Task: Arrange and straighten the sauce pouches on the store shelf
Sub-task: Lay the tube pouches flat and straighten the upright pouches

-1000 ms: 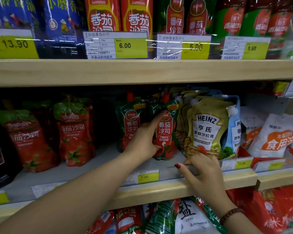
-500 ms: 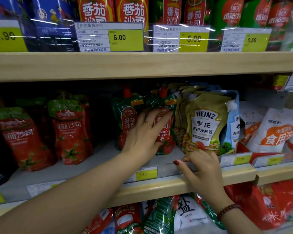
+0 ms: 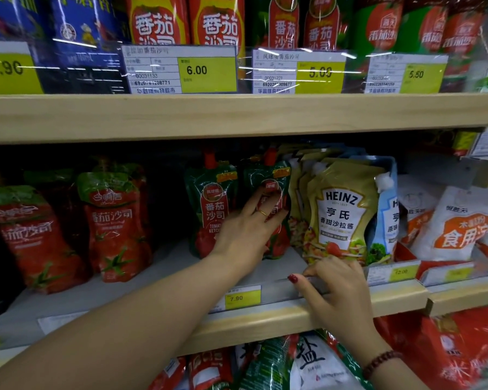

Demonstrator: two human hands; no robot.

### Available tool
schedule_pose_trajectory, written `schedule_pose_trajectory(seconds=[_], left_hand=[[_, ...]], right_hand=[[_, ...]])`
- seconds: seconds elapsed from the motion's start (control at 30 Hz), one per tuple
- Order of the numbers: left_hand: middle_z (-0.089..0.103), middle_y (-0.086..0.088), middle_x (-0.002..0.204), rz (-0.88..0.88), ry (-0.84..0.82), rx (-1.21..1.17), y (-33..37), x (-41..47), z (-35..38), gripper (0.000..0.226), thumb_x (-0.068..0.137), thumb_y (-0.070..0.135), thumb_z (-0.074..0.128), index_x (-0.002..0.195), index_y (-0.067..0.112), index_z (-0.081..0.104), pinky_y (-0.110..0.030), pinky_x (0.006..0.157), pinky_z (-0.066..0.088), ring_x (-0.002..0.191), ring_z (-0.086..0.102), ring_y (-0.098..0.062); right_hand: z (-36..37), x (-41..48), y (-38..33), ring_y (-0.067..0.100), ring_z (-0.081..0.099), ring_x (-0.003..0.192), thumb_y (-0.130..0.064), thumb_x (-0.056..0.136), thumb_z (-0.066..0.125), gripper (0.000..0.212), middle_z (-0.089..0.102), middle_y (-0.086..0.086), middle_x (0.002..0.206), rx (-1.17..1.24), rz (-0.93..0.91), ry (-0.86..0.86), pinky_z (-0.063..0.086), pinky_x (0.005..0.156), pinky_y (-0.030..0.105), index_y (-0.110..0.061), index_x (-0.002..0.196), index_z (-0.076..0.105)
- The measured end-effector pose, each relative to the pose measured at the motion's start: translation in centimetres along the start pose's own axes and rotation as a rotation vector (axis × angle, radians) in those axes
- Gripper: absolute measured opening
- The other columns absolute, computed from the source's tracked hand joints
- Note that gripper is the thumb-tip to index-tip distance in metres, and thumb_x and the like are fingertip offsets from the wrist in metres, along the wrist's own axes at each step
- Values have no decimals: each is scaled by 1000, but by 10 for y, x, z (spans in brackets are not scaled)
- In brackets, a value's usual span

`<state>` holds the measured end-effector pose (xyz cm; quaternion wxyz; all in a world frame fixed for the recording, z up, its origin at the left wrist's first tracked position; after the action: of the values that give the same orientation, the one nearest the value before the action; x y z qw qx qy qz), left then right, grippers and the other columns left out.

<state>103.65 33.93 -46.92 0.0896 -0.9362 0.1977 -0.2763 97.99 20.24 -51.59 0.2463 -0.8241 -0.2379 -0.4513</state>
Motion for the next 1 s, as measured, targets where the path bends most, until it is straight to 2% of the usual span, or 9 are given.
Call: schedule_pose_trajectory(seconds=[0.3, 0.53, 0.77, 0.83, 0.9, 1.0], left_hand=[[5, 0, 157, -27, -28, -36, -2, 5, 5, 80, 80, 5, 62, 144, 29, 20, -36, 76, 52, 143, -5, -28], [6, -1, 157, -22, -23, -47, -2, 6, 7, 78, 80, 1, 59, 144, 27, 22, -38, 76, 52, 144, -5, -28], [9, -1, 157, 9, -11, -23, -4, 5, 9, 76, 81, 8, 61, 144, 27, 22, -37, 80, 50, 144, -2, -27], [15, 0, 155, 26, 23, -48, -5, 2, 4, 72, 80, 13, 64, 141, 27, 28, -37, 81, 50, 143, 4, -26], [29, -2, 148, 15, 84, -143, -11, -4, -5, 58, 79, 17, 65, 132, 23, 42, -39, 79, 50, 135, 23, -26], [52, 0, 110, -143, 176, -444, -32, -24, -14, 25, 77, 19, 69, 99, 18, 58, -31, 72, 49, 100, 50, -18]], right_hand=[[0, 0, 0, 8, 46, 61, -52, 89, 46, 40, 51, -12, 59, 3, -4, 9, 27, 63, 27, -24, 61, 53], [1, -1, 1, 8, 47, 62, -52, 89, 46, 39, 51, -13, 61, -8, 3, 2, 24, 64, 26, -25, 61, 53], [0, 0, 0, 6, 45, 62, -51, 89, 46, 39, 51, -13, 60, -9, -5, 10, 22, 65, 24, -25, 61, 54], [0, 0, -1, 7, 46, 61, -51, 89, 46, 40, 51, -12, 60, -10, -4, 5, 23, 65, 25, -24, 61, 54], [0, 0, 0, 9, 47, 61, -51, 89, 46, 40, 52, -11, 59, -14, -5, 1, 23, 64, 25, -24, 61, 55], [-1, 0, -1, 9, 47, 61, -50, 88, 47, 39, 52, -11, 59, -12, -5, 3, 23, 64, 25, -23, 61, 55]])
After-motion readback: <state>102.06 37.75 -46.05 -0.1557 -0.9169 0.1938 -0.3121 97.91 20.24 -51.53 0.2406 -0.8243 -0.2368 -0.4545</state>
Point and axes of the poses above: each hand's wrist, its own x-axis towards the middle knuckle, its own z-axis out of the palm, y = z × x, the point moved 7 cm from there along x, towards the middle knuckle
